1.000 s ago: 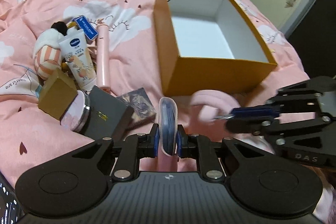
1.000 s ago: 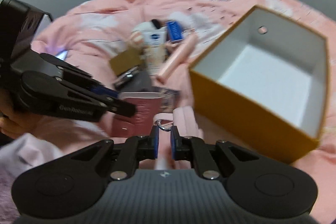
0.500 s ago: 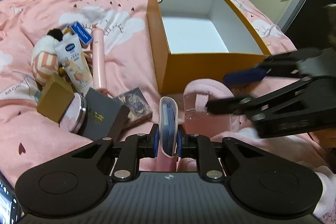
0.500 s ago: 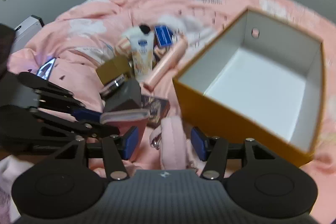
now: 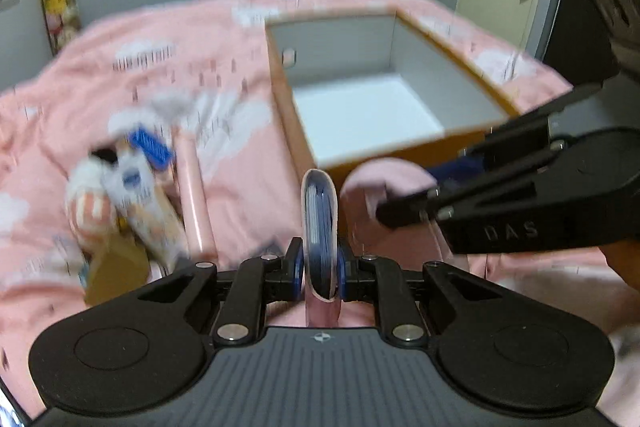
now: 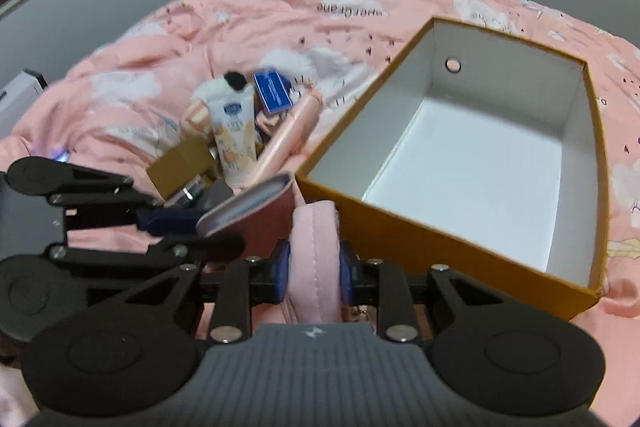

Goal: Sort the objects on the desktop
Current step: 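Carry the pouch with the right tool while the left tool carries the card holder toward the box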

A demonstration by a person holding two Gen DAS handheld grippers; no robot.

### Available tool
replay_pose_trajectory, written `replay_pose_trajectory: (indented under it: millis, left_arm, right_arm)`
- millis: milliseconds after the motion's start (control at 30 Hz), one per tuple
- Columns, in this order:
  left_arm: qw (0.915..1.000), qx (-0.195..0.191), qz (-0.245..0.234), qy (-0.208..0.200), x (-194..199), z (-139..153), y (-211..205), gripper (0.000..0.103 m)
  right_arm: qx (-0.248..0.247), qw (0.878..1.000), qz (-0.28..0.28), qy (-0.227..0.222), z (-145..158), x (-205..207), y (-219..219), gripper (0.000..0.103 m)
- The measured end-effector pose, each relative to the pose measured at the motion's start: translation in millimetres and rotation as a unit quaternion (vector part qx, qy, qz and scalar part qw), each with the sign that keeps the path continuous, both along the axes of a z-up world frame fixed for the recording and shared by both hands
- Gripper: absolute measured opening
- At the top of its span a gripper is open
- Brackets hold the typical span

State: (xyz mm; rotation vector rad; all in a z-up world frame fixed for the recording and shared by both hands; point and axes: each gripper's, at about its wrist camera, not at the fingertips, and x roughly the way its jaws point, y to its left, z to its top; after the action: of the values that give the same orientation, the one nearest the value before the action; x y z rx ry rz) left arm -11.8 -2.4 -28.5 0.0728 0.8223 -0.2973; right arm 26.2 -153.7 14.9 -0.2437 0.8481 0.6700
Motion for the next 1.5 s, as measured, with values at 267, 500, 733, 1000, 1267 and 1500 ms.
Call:
replay_pose_trajectory:
  millis: [267,500,733,1000,1267,1500]
  left_arm:
    - [0.9909,-0.052,-0.001,0.124,4,-21,20,0.024]
    - [0.9891,-0.077,0.019,0.124,2,-15,32,0.042]
    - [0.9907,-0.076,0.0,0.113,8,-3,29,0.056]
    - [0.9928,-0.026,-0.004,0.117,5,-9,14,0.036]
    - [0.9926,-0.049,0.027,0.108,4,-3,23,0.017]
    - [0.9934,-0.079,0.034,0.075,-2,34,27,0.017]
  right_arm:
    - [-0.013,0.999,0.012,0.027,-19,-7,2,0.027]
    - [-0.006,0.999,0.005,0.036,-21,-7,-1,0.027]
    - [-0.003,0.999,0.003,0.04,-21,-8,-2,0.027]
    - [-0.001,0.999,-0.003,0.042,-22,-8,-7,0.028]
    - [0.005,0.999,-0.014,0.039,-14,-7,-13,0.026]
    - [0.032,0.999,-0.021,0.002,24,-15,-27,0.026]
